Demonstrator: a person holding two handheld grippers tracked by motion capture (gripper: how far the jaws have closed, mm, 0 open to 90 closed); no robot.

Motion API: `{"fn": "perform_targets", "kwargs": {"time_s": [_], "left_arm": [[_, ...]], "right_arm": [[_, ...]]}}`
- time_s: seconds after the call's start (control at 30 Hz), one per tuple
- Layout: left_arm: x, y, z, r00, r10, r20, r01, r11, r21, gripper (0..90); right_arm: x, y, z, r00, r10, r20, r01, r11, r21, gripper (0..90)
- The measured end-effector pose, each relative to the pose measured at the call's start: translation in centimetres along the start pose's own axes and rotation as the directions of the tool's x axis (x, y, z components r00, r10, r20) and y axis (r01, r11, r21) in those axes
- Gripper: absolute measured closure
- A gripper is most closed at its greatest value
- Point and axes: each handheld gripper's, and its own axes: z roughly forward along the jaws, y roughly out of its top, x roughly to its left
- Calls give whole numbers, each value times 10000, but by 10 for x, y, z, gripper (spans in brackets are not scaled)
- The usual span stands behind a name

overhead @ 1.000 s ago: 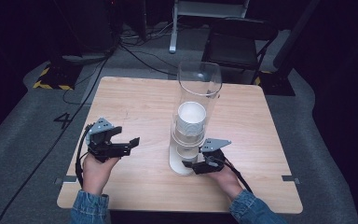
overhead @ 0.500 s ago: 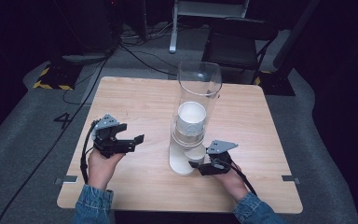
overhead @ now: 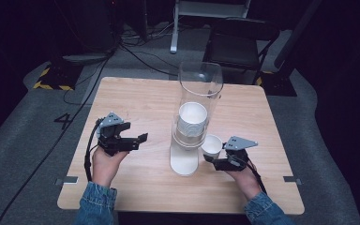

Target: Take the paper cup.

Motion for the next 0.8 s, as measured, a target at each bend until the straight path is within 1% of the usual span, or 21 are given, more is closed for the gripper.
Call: {"fn": "perform_targets", "kwargs": {"time_s": [0.07, 0.1, 0.17, 0.2, 0.3, 0.37, 0.47, 0.57, 0.6, 0.67, 0.7, 0.73, 0.77, 0.8], "left_arm": [[0, 0, 0, 10000, 14, -29, -14, 10000, 8, 158], [0, -1, -1, 10000, -25, -85, 25, 10000, 10, 158], [1, -2, -1, 9999, 4, -129, -4, 10000, 17, 158], [1, -2, -1, 9999, -6, -150, 7, 10000, 56, 158], [1, -4, -3, 9994, -53, -336, 56, 9999, 90, 159], [2, -5, -4, 9992, -54, -388, 59, 9999, 134, 160], [2, -9, -6, 9983, -155, -556, 166, 9997, 190, 161], [4, -12, -9, 9970, -190, -750, 207, 9996, 211, 165], [4, -13, -9, 9961, -247, -845, 264, 9995, 188, 165], [3, -16, -11, 9924, -294, -1195, 317, 9993, 177, 165], [4, -17, -12, 9904, -280, -1355, 306, 9994, 175, 165], [4, -20, -14, 9868, -305, -1591, 334, 9993, 155, 164], [4, -22, -15, 9844, -274, -1737, 302, 9995, 134, 164], [3, -23, -16, 9828, -341, -1817, 370, 9992, 127, 164]], "right_arm": [[-3, 3, -6, 9999, 79, 117, -76, 9997, -235, 324], [-3, 3, -6, 9999, 79, 117, -76, 9997, -235, 324], [-9, 9, -17, 9991, 267, 317, -243, 9970, -740, 325], [-9, 9, -17, 9991, 267, 317, -243, 9970, -740, 325], [-15, 18, -30, 9977, 427, 533, -357, 9914, -1259, 324], [-17, 19, -32, 9971, 474, 599, -389, 9899, -1366, 324], [-25, 23, -38, 9944, 739, 758, -618, 9867, -1504, 323], [-34, 24, -40, 9902, 908, 1060, -722, 9832, -1674, 322], [-37, 24, -40, 9884, 983, 1160, -767, 9812, -1773, 321], [-42, 24, -39, 9848, 1081, 1360, -807, 9779, -1930, 322], [-44, 24, -38, 9829, 1097, 1478, -802, 9779, -1930, 321], [-49, 24, -33, 9800, 1197, 1590, -888, 9779, -1894, 321], [-51, 23, -30, 9782, 1269, 1645, -957, 9780, -1856, 320], [-53, 23, -27, 9765, 1295, 1723, -977, 9785, -1816, 319]]}}
